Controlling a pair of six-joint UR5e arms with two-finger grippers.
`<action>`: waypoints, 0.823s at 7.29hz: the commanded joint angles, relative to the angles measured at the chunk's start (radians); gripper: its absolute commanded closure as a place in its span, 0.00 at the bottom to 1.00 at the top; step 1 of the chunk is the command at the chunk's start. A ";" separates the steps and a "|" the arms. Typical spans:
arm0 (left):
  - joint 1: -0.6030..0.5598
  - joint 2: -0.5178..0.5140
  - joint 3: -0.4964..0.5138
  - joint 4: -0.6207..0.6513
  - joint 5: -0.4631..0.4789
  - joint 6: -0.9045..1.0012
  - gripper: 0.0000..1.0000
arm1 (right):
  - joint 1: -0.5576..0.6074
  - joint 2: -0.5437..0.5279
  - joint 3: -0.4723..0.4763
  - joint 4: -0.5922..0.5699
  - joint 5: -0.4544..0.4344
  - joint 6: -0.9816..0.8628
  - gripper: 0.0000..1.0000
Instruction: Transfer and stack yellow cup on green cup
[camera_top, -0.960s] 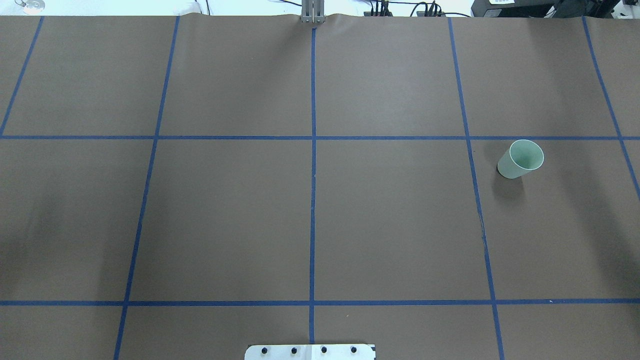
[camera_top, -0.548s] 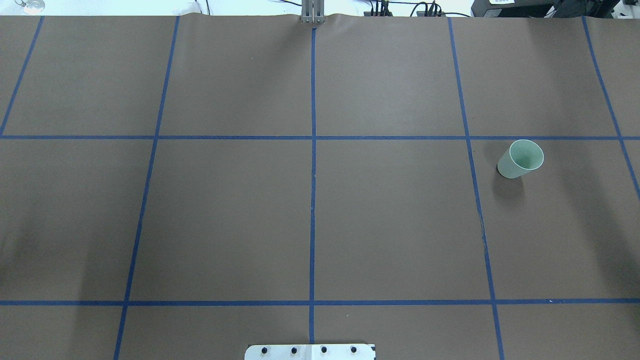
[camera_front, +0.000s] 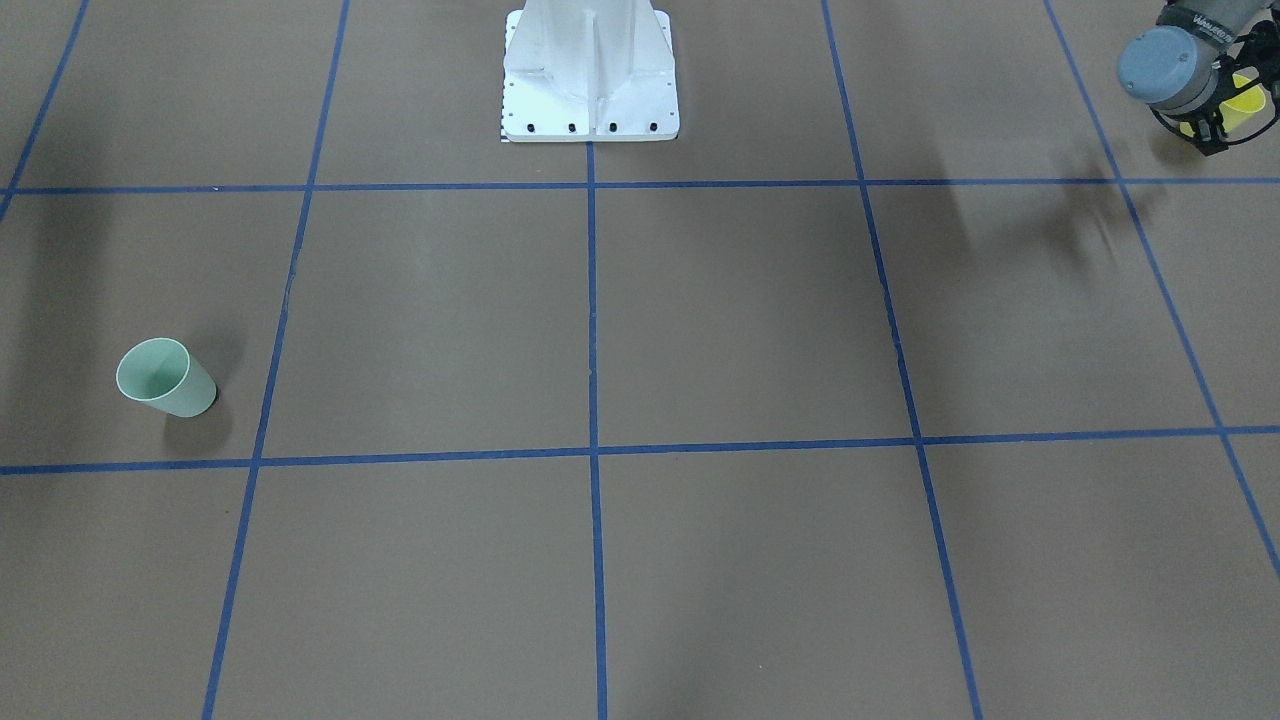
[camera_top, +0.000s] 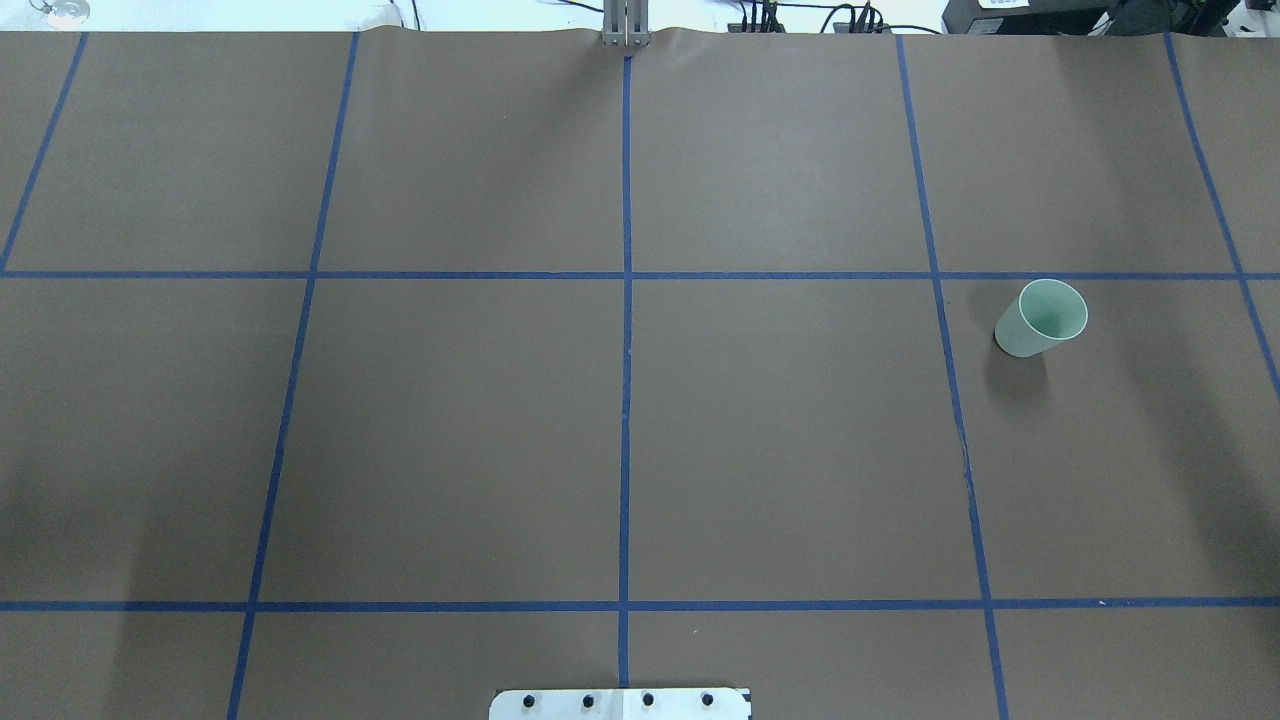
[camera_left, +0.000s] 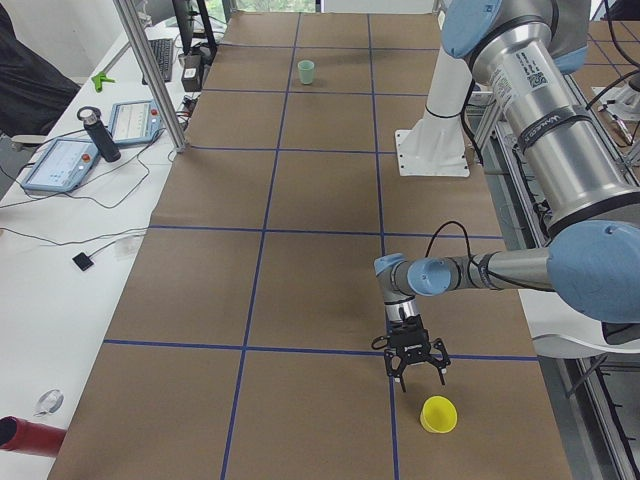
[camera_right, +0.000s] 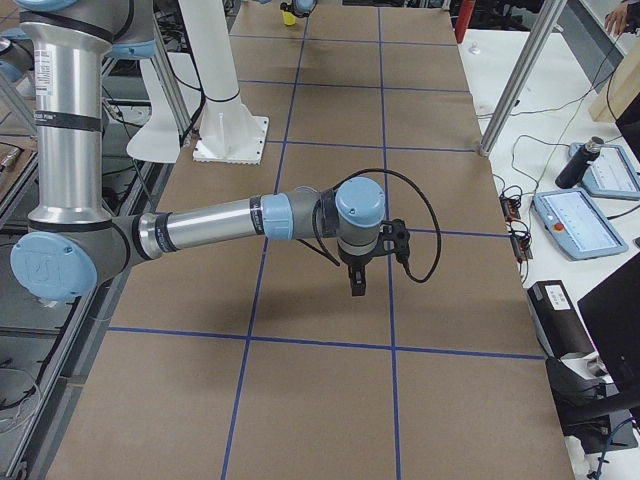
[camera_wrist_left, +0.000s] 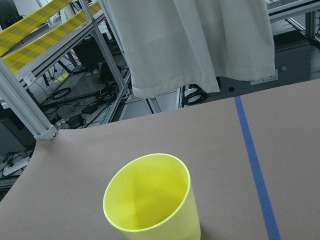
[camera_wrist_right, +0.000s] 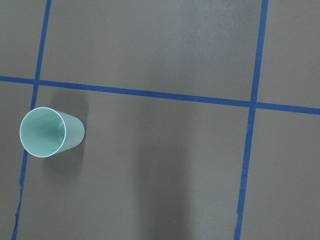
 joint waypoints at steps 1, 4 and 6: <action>0.016 -0.104 0.070 0.122 -0.014 -0.092 0.00 | 0.000 0.005 0.000 0.000 -0.001 0.000 0.00; 0.039 -0.104 0.092 0.189 -0.016 -0.112 0.00 | 0.002 0.008 0.000 -0.002 -0.001 0.000 0.00; 0.050 -0.104 0.152 0.191 -0.016 -0.128 0.00 | 0.002 0.008 0.000 -0.002 -0.001 0.000 0.00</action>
